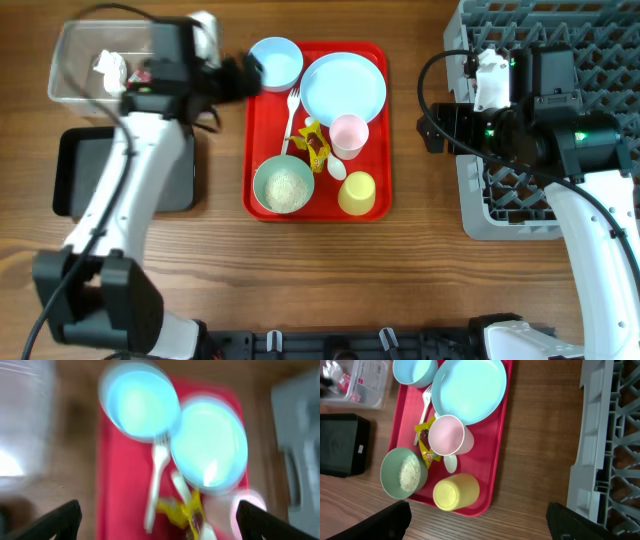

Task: Sort waste into correct bins and load items into the dishwasher rack
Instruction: 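Reach the left gripper to the yellow snack packet and grasp it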

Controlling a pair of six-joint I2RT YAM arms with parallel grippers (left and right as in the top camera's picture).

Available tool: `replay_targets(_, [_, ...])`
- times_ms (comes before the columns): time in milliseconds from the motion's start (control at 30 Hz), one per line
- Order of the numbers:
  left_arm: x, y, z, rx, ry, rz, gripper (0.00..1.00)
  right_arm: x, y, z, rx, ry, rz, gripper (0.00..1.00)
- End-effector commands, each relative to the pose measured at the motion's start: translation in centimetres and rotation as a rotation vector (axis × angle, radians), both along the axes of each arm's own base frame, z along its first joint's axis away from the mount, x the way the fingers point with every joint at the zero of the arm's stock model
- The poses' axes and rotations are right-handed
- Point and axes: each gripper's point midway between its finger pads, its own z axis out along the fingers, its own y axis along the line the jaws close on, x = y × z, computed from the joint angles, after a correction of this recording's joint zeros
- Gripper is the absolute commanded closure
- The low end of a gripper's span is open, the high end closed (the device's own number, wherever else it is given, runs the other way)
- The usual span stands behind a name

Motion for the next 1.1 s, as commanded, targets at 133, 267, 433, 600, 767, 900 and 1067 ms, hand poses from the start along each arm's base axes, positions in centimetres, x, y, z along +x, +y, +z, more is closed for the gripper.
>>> replay_targets(133, [-4.1,-5.8,-7.7,0.054,0.211,-0.205,0.07,0.3,0.0,0.5,-0.008,-0.017,-0.008,0.09])
replay_targets(267, [-4.7,-7.4,-9.2,0.048,0.251,-0.231,0.09,0.3,0.0,0.5,-0.008,-0.017,-0.007,0.09])
replay_targets(433, [-4.8,-8.7,-10.8,0.054,0.266,-0.252,0.13,0.3,0.0,0.5,-0.004,-0.015,-0.014,0.09])
replay_targets(600, [-4.0,-8.4,-12.1,0.059,0.282,-0.187,0.14,0.2,0.0,0.5,-0.005,-0.011,-0.014,0.09])
replay_targets(767, [-3.2,-8.8,-13.1,0.046,0.272,-0.172,0.2,0.2,0.0,0.5,-0.004,-0.012,-0.014,0.09])
replay_targets(900, [-2.7,-9.0,-13.5,0.042,0.26,-0.173,0.35,0.2,0.0,0.5,-0.005,-0.01,-0.014,0.09])
replay_targets(1067, [-2.9,-9.9,-14.2,0.044,0.265,-0.187,0.39,0.2,0.0,0.5,-0.004,-0.012,-0.014,0.09])
